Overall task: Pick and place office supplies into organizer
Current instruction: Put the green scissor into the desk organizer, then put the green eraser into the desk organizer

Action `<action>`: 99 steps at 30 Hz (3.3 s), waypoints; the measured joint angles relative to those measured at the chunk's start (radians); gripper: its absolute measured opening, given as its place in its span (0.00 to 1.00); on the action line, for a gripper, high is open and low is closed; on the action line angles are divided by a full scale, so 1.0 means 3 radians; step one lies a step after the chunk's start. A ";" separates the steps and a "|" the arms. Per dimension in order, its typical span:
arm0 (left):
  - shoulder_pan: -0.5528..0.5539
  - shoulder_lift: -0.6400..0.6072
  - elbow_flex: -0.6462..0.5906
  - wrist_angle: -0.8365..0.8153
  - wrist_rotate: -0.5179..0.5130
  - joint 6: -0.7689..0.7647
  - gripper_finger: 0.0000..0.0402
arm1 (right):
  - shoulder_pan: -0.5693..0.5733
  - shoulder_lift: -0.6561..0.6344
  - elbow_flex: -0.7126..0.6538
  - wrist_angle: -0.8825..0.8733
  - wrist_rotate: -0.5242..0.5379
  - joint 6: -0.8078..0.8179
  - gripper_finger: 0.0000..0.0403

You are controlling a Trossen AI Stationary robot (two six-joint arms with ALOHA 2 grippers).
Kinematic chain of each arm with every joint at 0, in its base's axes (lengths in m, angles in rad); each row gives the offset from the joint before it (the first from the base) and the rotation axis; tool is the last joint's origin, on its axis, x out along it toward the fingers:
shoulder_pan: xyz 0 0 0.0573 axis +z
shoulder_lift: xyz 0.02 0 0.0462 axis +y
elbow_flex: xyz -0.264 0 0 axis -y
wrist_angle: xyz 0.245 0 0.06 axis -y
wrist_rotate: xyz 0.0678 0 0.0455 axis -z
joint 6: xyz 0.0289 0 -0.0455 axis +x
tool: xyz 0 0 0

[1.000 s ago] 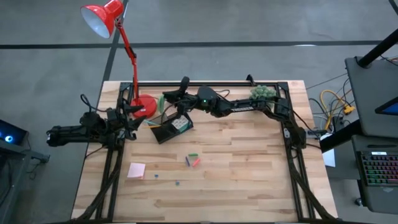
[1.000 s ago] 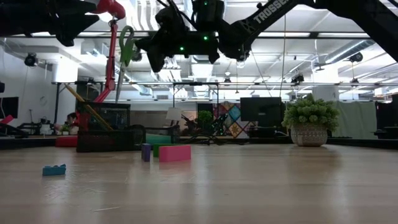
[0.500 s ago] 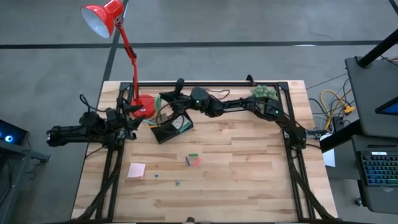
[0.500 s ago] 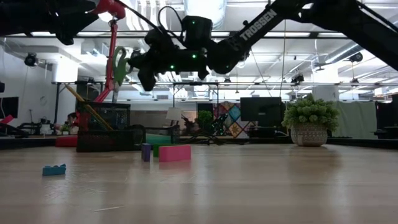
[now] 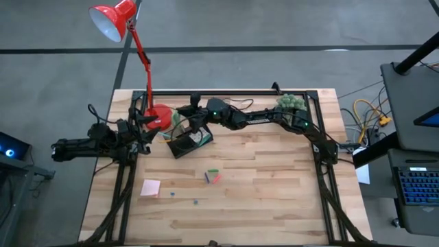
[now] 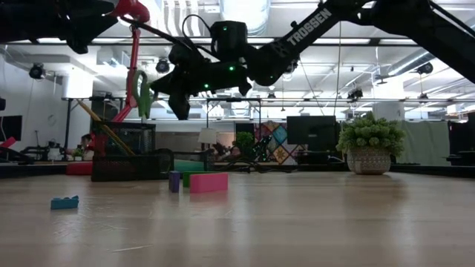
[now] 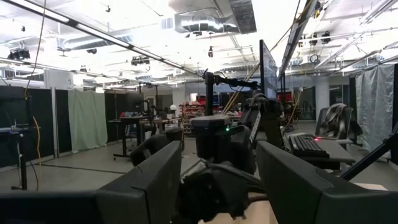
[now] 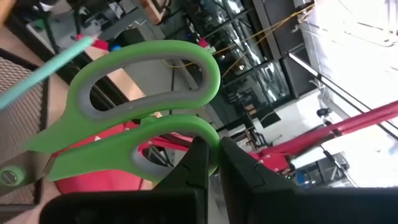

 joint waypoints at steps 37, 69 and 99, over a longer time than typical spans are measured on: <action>0.0000 0.0004 0.0000 -0.0001 0.0000 0.0000 0.49 | 0.0123 -0.0006 0.0521 -0.1266 0.0003 0.0128 0.25; 0.0001 0.0004 0.0000 -0.0072 0.0001 -0.0001 0.49 | 0.0259 -0.0499 0.0822 -0.3761 -0.0200 0.1747 0.24; 0.0000 0.0004 -0.0003 -0.0068 -0.0001 -0.0020 0.49 | 0.0741 -0.1550 -0.0891 -0.3219 0.0007 0.2572 0.23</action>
